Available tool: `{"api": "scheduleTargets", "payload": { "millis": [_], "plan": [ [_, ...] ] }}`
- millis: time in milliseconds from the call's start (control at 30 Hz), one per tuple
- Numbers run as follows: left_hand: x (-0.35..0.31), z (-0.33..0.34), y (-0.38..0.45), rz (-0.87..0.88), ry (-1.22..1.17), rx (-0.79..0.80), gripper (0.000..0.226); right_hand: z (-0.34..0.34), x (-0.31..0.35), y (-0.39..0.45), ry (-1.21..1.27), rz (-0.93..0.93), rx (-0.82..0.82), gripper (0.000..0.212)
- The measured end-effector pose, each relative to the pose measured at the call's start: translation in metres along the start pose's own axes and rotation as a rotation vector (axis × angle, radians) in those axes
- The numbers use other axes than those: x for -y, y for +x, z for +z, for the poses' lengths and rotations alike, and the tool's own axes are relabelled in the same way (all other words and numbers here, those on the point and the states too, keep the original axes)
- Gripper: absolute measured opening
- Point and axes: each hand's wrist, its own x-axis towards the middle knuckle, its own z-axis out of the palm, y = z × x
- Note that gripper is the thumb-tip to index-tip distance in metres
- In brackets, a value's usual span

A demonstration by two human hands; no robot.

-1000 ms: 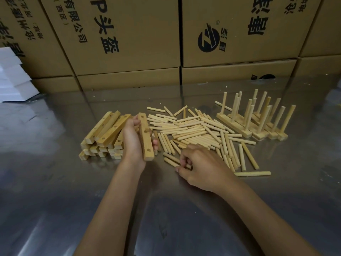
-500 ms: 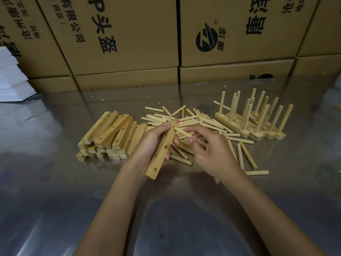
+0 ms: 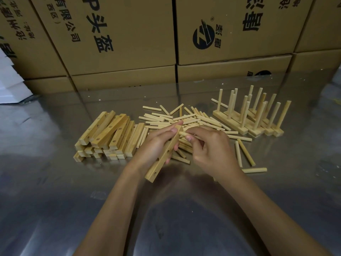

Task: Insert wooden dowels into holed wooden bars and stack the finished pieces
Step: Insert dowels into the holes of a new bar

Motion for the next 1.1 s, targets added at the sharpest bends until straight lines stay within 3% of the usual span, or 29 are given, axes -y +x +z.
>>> {"api": "scheduleTargets", "payload": {
  "millis": [167,300,367,467,533,600,733,867,1100],
  "plan": [
    [-0.003,0.002,-0.001,0.032,0.001,0.019,0.034,-0.007,0.005,0.001,0.144,0.127,-0.018,0.014],
    [-0.009,0.002,-0.001,0.045,-0.059,-0.039,0.034,-0.014,0.009,0.008,0.651,0.428,0.001,0.035],
    [-0.01,-0.002,-0.001,0.035,-0.112,-0.131,0.033,-0.013,0.008,0.01,0.681,0.512,0.011,0.036],
    [-0.011,-0.015,0.0,-0.015,-0.25,-0.265,0.032,-0.002,0.002,0.003,0.28,0.367,0.16,0.015],
    [-0.011,-0.022,0.0,-0.054,-0.312,-0.319,0.031,0.009,0.003,-0.007,-0.058,0.174,0.332,0.015],
    [-0.011,-0.026,0.0,-0.085,-0.349,-0.341,0.03,0.019,0.006,-0.013,-0.245,0.057,0.399,0.015],
    [-0.01,-0.028,0.001,-0.134,-0.402,-0.356,0.028,0.02,0.012,-0.014,-0.154,0.062,0.354,0.001],
    [-0.007,-0.025,0.002,-0.137,-0.395,-0.404,0.033,0.014,0.018,-0.011,0.139,0.115,0.272,0.013],
    [-0.005,-0.01,0.004,-0.161,-0.328,-0.426,0.045,0.01,0.022,-0.007,0.218,0.046,0.086,0.022]
  ]
}}
